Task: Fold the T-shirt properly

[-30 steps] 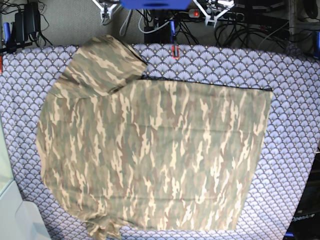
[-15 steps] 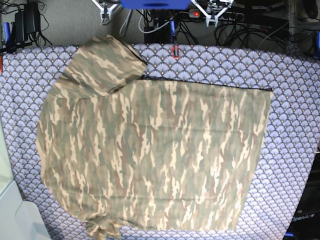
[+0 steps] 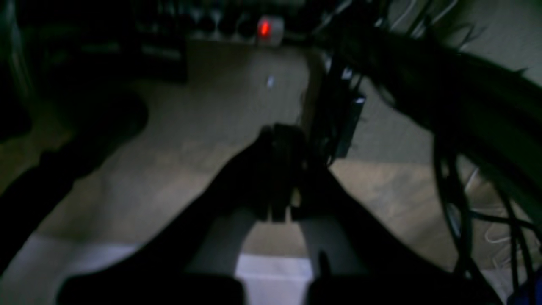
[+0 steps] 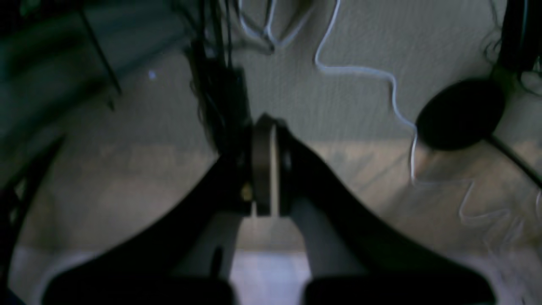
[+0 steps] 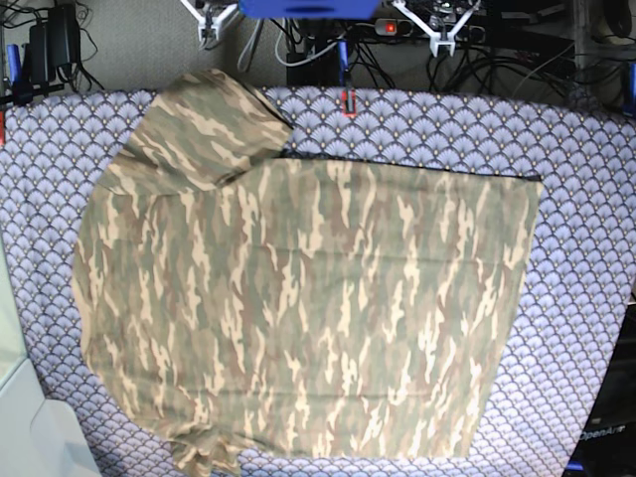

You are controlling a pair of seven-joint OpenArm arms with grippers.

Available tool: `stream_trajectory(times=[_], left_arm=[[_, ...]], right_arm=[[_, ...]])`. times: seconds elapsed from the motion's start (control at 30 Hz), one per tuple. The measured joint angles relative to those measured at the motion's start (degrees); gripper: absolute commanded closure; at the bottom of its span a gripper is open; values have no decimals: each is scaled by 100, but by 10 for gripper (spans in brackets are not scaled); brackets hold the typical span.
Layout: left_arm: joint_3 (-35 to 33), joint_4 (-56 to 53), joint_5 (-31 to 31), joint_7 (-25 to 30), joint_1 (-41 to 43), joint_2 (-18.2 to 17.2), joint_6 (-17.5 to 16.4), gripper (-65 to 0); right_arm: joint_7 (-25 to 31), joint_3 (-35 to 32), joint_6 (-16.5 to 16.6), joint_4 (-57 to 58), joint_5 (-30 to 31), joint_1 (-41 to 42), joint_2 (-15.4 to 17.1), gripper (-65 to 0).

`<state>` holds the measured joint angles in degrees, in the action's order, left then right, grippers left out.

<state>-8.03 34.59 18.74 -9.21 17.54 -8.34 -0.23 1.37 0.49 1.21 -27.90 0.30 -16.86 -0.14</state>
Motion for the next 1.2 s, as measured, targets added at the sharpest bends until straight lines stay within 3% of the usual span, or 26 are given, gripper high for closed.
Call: stream_trajectory(times=[0.3, 0.53, 0.73, 0.83, 1.2], left_arm=[[-11, 597, -11, 459, 599, -109, 46, -4], [33, 2271, 24, 466, 1429, -435, 87, -4], [535, 3617, -2, 398, 2201, -417, 72, -4], [658, 4315, -4, 411, 2535, -485, 151, -4], [1311, 7062, -11, -824, 3333, -422, 122, -4]], right_arm=[[-11, -17, -20, -2603, -4, -1469, 42, 0], [-17, -28, -22, -3681, 2, -2131, 59, 0], [13, -2, -24, -4843, 0, -2603, 79, 0], [-352, 0, -24, -5574, 4, -2914, 76, 0], [-1727, -7, -33, -8345, -9, -3449, 232, 0]])
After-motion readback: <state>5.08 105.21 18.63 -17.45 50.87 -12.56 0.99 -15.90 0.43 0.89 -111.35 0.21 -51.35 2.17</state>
